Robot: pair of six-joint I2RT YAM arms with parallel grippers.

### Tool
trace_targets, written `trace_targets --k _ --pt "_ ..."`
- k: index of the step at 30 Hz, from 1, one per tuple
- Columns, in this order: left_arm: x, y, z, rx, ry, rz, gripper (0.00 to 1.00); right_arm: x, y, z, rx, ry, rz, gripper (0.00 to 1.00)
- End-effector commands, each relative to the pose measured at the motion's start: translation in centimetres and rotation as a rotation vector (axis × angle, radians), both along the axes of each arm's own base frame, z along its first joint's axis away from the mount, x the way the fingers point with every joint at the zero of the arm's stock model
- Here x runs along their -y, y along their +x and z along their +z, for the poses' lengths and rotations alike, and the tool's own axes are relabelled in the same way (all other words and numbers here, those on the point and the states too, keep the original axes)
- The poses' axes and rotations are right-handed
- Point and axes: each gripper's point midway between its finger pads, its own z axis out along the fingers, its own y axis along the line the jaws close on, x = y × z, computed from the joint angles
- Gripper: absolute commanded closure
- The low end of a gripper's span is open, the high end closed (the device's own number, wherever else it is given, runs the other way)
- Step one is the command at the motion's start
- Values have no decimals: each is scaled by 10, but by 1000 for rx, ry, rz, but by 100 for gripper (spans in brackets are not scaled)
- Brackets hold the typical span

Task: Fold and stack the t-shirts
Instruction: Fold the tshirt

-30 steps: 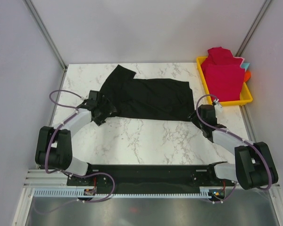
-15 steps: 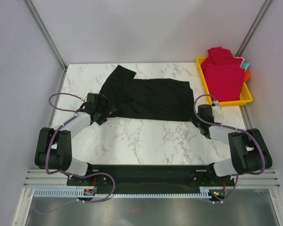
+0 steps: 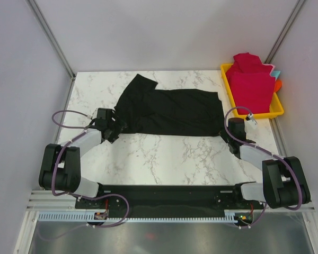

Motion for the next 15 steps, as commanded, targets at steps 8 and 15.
trace_targets --k 8,15 --pt "-26 24 -5 93 16 209 66 2 1 2 7 3 -13 100" --pt "-54 10 3 70 55 297 98 10 -3 10 14 -25 -43 100"
